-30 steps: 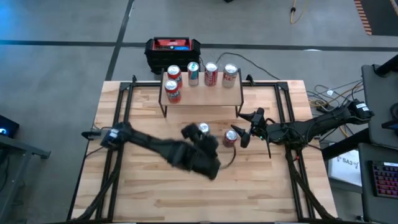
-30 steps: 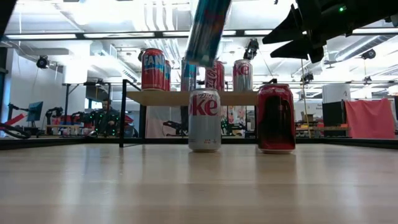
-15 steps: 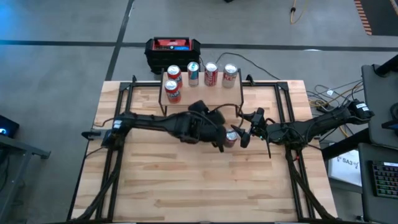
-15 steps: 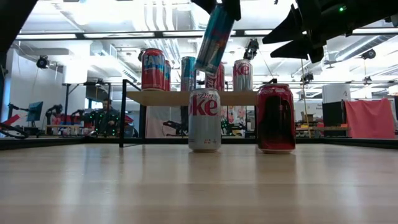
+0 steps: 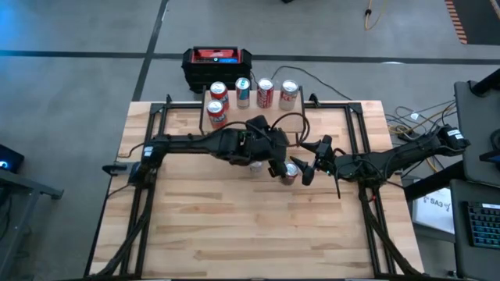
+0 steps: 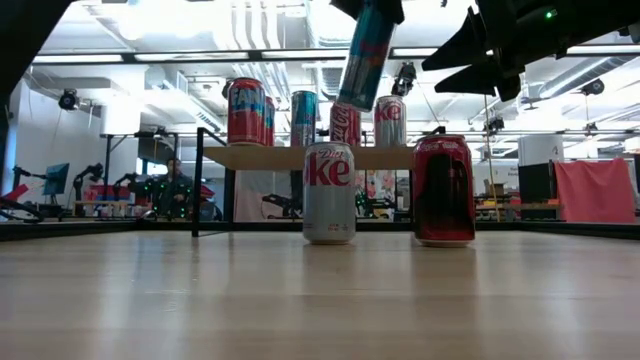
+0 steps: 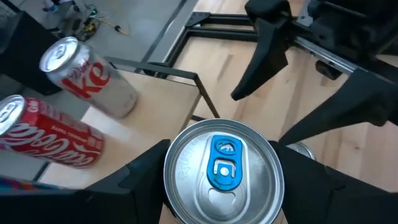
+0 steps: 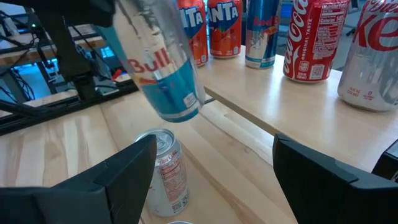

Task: Place canned beverage on shelf
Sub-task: Put the blue soda can on the shelf aligned with the other blue soda can

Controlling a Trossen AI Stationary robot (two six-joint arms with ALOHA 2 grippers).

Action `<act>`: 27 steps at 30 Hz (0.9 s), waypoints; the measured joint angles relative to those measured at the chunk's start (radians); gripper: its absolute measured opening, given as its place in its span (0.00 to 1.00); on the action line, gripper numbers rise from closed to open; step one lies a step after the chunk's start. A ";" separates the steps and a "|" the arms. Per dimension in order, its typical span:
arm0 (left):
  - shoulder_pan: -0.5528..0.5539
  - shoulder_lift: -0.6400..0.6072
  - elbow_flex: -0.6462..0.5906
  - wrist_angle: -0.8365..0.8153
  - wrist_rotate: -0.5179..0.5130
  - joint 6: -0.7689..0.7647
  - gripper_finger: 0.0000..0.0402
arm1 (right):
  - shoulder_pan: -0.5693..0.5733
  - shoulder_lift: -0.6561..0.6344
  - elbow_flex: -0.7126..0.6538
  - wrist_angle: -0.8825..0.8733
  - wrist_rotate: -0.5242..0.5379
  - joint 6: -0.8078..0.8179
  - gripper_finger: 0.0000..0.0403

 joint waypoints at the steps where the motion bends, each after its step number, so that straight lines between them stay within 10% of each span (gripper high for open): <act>1: 0.007 0.000 0.000 0.005 0.017 0.004 0.57 | 0.000 0.000 0.000 0.000 0.000 0.000 0.74; 27: 0.134 -0.122 0.000 0.004 0.360 0.206 0.57 | 0.000 0.000 0.000 0.000 0.000 0.000 0.74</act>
